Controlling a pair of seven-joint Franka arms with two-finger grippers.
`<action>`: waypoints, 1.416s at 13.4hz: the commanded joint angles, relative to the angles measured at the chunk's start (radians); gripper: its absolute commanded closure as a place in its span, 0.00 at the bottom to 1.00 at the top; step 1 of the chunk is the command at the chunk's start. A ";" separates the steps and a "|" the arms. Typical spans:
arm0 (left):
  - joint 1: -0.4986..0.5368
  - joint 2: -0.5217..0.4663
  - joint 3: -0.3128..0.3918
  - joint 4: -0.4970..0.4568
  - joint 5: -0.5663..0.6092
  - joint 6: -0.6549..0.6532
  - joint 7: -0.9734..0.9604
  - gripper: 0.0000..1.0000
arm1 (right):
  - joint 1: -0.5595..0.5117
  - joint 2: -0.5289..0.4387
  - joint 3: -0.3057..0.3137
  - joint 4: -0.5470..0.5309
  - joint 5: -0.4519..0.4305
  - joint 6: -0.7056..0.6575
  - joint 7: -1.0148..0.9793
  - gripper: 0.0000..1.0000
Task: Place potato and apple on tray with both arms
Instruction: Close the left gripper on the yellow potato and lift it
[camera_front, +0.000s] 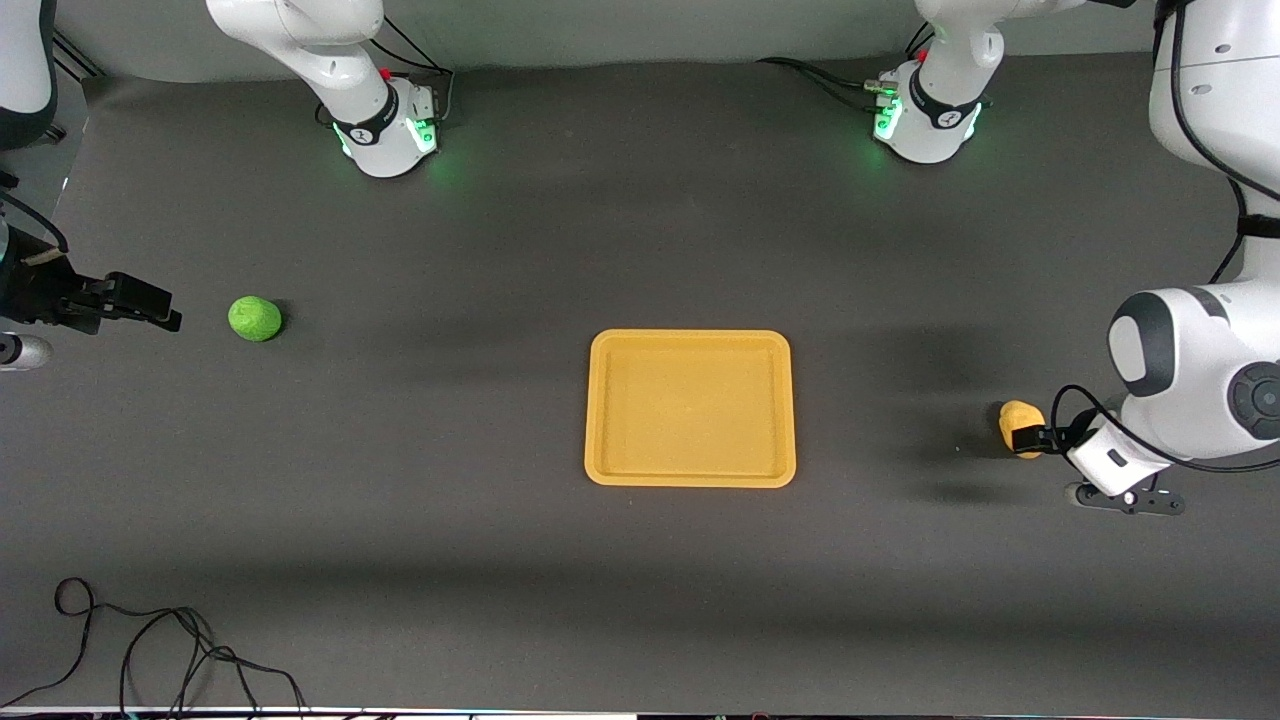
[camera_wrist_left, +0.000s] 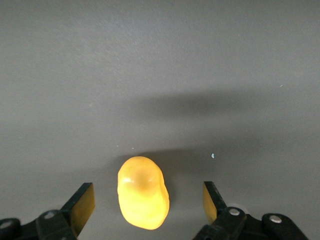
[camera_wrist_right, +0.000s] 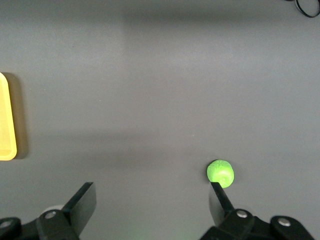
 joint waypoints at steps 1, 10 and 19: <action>0.009 0.010 0.000 -0.025 -0.007 -0.005 0.025 0.07 | -0.002 0.010 0.004 0.023 -0.008 -0.012 0.008 0.00; 0.055 0.033 -0.001 -0.145 -0.082 0.109 0.108 0.17 | -0.004 0.010 0.004 0.026 -0.008 -0.013 0.008 0.00; 0.021 -0.099 -0.038 -0.122 -0.098 -0.030 -0.002 0.83 | -0.008 -0.048 -0.122 -0.071 -0.019 0.014 -0.200 0.00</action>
